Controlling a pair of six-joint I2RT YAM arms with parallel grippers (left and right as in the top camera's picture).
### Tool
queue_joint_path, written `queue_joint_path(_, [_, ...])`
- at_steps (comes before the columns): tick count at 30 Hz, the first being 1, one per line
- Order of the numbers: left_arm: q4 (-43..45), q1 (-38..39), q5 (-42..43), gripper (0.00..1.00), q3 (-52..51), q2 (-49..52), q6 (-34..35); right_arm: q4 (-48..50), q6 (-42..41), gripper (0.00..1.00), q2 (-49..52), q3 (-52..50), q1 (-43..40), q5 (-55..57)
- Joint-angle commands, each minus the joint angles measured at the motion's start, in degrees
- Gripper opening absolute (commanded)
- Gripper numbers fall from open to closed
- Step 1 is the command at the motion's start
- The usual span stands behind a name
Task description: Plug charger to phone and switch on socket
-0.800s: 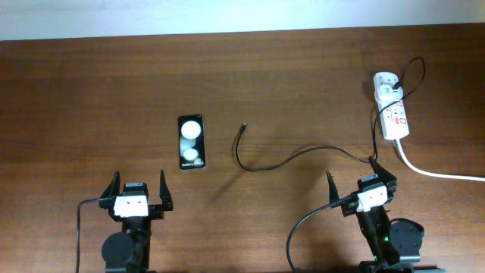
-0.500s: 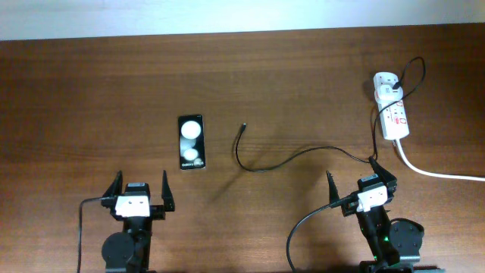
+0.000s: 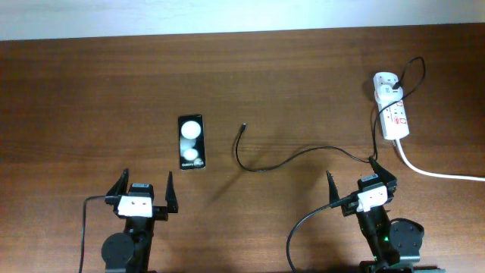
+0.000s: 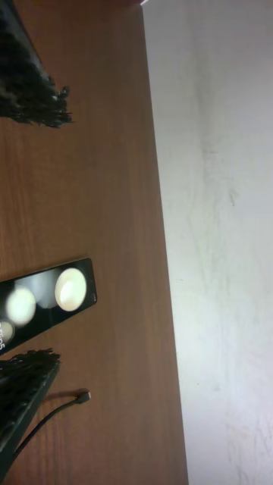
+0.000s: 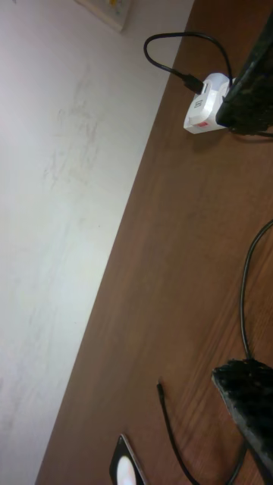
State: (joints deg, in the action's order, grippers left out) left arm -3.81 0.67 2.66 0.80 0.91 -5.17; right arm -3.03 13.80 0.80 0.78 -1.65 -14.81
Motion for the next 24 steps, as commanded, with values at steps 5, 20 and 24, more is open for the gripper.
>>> queue_joint_path(5, [0.26, -0.35, 0.81, 0.99, 1.57, -0.11, -0.48, -0.15, 0.11, 0.99, -0.59, -0.46, 0.52, 0.09])
queue_joint_path(20, [-0.24, -0.35, 2.1, 0.99, 19.5, 23.58, -0.52, -0.15, 0.11, 0.99, -0.59, -0.46, 0.52, 0.09])
queue_joint_path(24, [-4.07, -0.35, 2.51, 0.99, 27.91, 33.92, -0.55, -0.15, 0.11, 0.99, -0.59, -0.46, 0.52, 0.09])
